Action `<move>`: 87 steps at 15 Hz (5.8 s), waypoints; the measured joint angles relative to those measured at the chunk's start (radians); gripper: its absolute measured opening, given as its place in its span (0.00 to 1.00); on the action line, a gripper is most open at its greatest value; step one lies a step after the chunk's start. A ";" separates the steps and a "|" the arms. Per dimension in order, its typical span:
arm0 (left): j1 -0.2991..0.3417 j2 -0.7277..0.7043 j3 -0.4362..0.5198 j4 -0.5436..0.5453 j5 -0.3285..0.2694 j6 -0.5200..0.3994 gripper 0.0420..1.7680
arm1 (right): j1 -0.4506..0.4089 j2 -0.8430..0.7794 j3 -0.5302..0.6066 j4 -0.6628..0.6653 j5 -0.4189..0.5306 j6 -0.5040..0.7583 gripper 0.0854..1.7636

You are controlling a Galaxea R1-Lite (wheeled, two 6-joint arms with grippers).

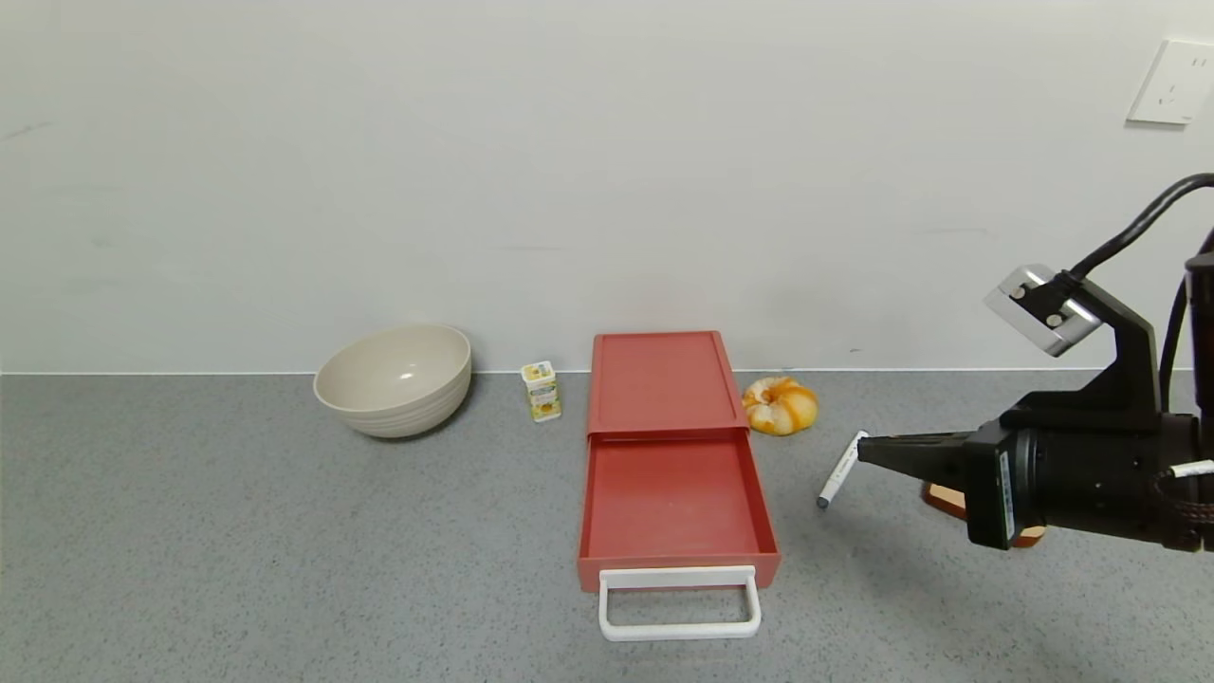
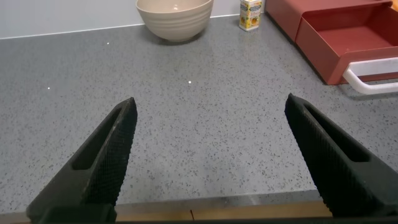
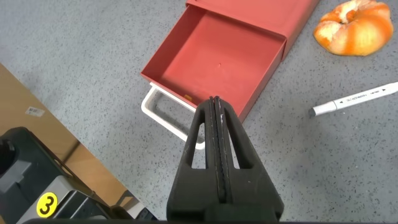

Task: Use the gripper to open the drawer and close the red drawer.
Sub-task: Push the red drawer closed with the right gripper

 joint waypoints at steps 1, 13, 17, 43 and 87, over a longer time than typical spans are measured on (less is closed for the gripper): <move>0.000 0.000 0.000 0.000 0.000 0.000 0.97 | -0.001 -0.001 0.000 0.000 0.000 0.000 0.02; 0.000 0.000 0.000 0.000 0.000 -0.002 0.97 | 0.075 0.163 -0.129 0.242 -0.072 0.116 0.02; 0.000 0.000 0.000 0.000 0.000 -0.003 0.97 | 0.147 0.296 -0.218 0.337 -0.138 0.174 0.02; 0.000 0.000 0.000 0.000 0.000 -0.002 0.97 | 0.254 0.678 -0.431 0.336 -0.210 0.206 0.02; 0.000 0.000 0.000 0.000 0.000 0.000 0.97 | 0.106 0.953 -0.890 0.201 -0.289 0.063 0.02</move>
